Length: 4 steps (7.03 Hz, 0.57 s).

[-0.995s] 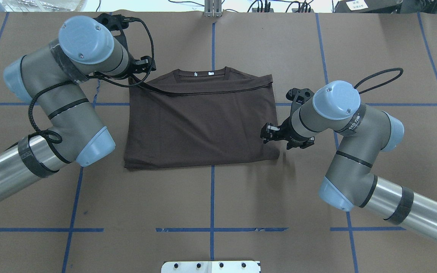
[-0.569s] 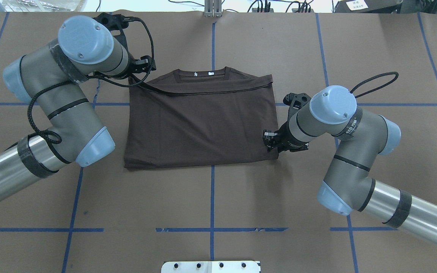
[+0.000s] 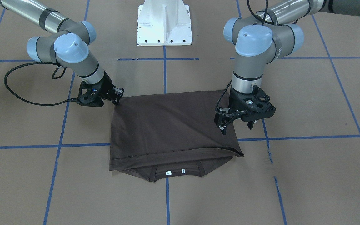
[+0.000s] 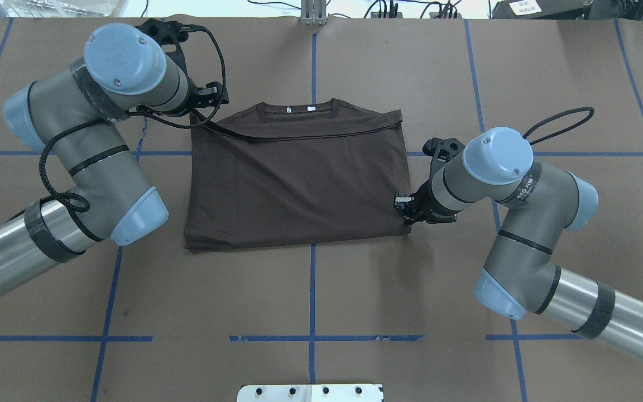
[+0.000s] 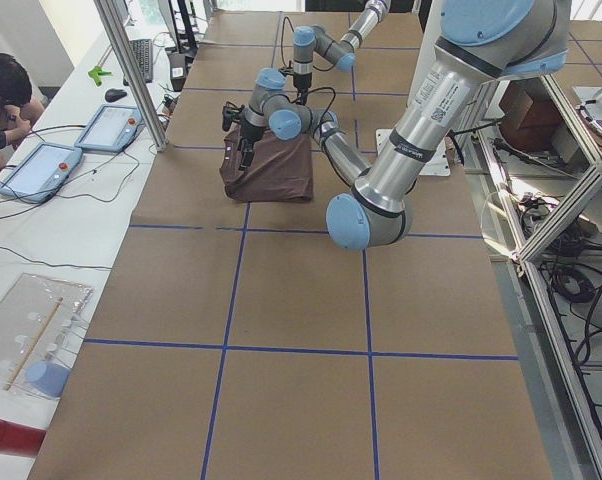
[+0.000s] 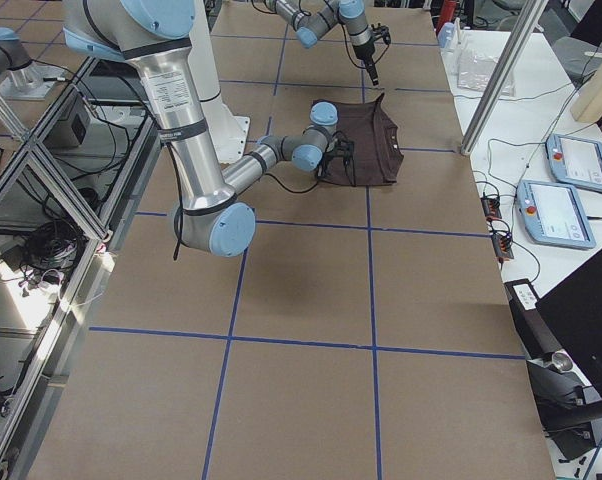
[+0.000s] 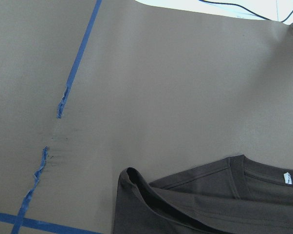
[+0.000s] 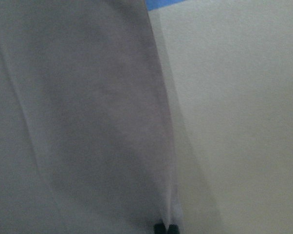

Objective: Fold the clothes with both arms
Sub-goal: 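Lower the right gripper to the folded shirt's side edge and drag it outward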

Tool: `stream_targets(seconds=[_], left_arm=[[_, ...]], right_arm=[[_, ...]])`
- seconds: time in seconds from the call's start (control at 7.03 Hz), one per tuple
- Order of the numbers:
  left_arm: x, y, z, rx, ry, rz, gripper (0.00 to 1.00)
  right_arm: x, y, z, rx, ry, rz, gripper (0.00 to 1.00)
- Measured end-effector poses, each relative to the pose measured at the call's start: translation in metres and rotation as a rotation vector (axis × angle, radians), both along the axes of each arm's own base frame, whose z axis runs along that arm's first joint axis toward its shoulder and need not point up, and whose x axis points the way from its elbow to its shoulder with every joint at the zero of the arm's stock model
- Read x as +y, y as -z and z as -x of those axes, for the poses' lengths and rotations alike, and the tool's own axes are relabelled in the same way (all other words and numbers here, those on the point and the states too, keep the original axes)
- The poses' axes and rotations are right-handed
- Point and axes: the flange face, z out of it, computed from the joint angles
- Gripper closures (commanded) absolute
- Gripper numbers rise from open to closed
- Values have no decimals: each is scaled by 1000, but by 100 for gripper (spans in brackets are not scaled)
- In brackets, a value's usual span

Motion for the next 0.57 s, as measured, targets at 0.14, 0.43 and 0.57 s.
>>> stream_targets(seconds=[0.14, 0.43, 0.57], left_arm=[[0, 3, 0, 5, 1, -2, 0], [3, 6, -1, 12, 1, -3, 0], [4, 6, -2, 14, 0, -3, 0]], right_arm=[[20, -14, -19, 8, 11, 5, 100], [95, -42, -63, 30, 79, 15, 100], [136, -54, -80, 50, 133, 33, 100]])
